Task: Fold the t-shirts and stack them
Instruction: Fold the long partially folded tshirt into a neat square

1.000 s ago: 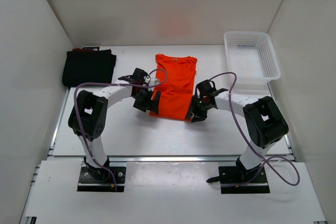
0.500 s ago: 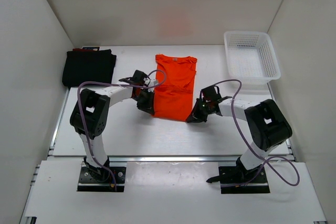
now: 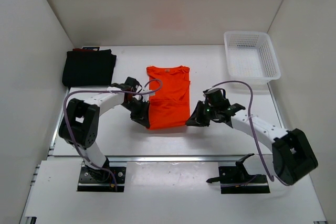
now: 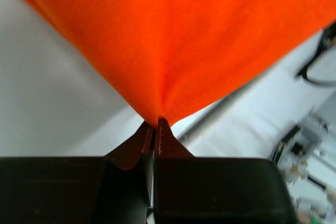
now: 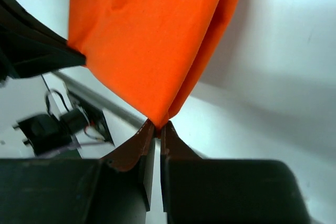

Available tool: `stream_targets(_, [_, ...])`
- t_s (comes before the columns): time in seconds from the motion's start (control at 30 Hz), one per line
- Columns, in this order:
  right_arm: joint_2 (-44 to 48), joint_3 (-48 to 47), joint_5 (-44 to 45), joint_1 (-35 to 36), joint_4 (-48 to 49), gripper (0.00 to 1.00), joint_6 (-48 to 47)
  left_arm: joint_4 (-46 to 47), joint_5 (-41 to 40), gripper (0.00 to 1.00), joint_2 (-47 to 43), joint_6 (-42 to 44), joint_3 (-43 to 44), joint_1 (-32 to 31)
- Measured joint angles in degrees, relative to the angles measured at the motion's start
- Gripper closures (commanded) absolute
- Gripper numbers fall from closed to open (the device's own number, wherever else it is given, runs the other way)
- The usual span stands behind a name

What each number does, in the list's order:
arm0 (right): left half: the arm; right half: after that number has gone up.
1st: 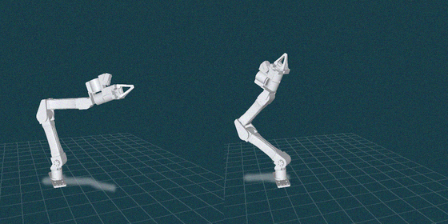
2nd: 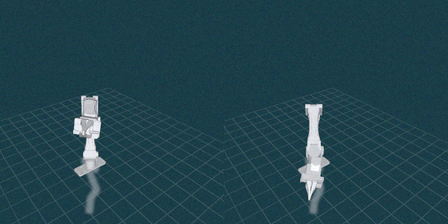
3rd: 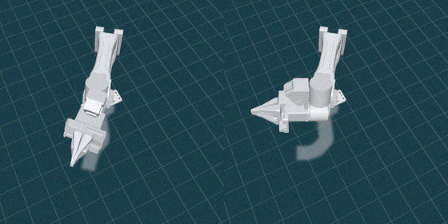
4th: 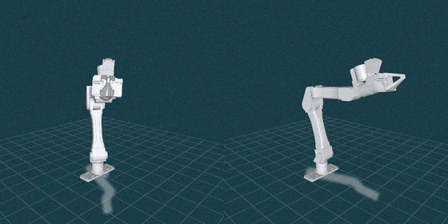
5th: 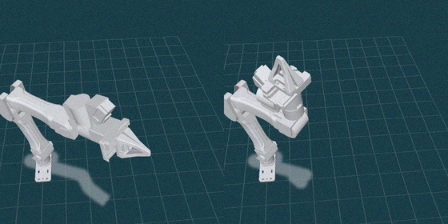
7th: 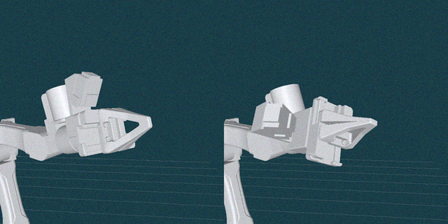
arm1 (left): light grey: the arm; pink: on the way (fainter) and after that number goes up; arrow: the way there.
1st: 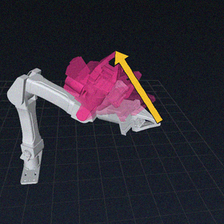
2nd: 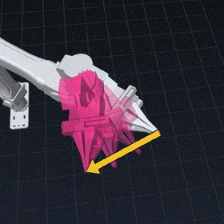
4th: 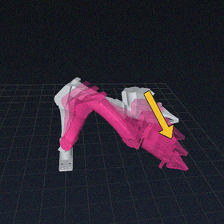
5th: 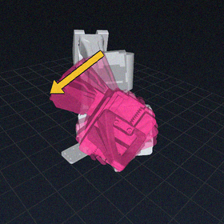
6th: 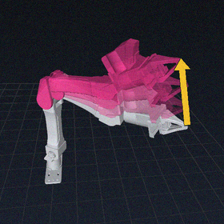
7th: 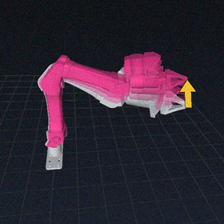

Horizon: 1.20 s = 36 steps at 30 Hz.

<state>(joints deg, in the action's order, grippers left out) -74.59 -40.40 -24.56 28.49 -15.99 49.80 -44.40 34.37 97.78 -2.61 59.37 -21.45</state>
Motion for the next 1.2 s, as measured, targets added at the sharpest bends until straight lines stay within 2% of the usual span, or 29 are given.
stream_targets(0.17, [6.7,2.8,-0.2,3.8,-5.9,1.0,0.7,-6.3,3.8,0.98,-5.9,4.1,-2.5,0.3])
stream_targets(0.33, [11.5,2.6,-0.5,6.1,-10.9,1.0,1.9,-8.0,5.5,1.0,-17.9,5.6,-3.6,0.9])
stream_targets(0.47, [13.1,-2.5,-0.5,8.0,-16.7,1.0,2.8,-8.5,7.1,1.0,-29.4,5.6,-7.5,3.0])
stream_targets(0.57, [12.1,-8.9,-1.1,8.6,-20.3,1.0,2.6,-9.6,8.2,1.0,-32.6,5.3,-8.3,5.9])
stream_targets(0.73, [5.4,-19.1,-3.1,5.9,-23.0,1.0,-0.6,-10.4,8.5,1.0,-28.1,4.5,-3.9,7.6])
stream_targets(1.03, [-10.4,-22.8,-9.7,-4.9,-19.1,1.0,-5.5,-8.5,8.3,1.0,-8.3,2.1,12.1,9.9])
stream_targets(1.2, [-19.8,-32.5,-12.9,-8.3,-16.9,1.0,-7.1,-7.2,8.1,1.0,-0.7,-0.2,19.0,11.7])
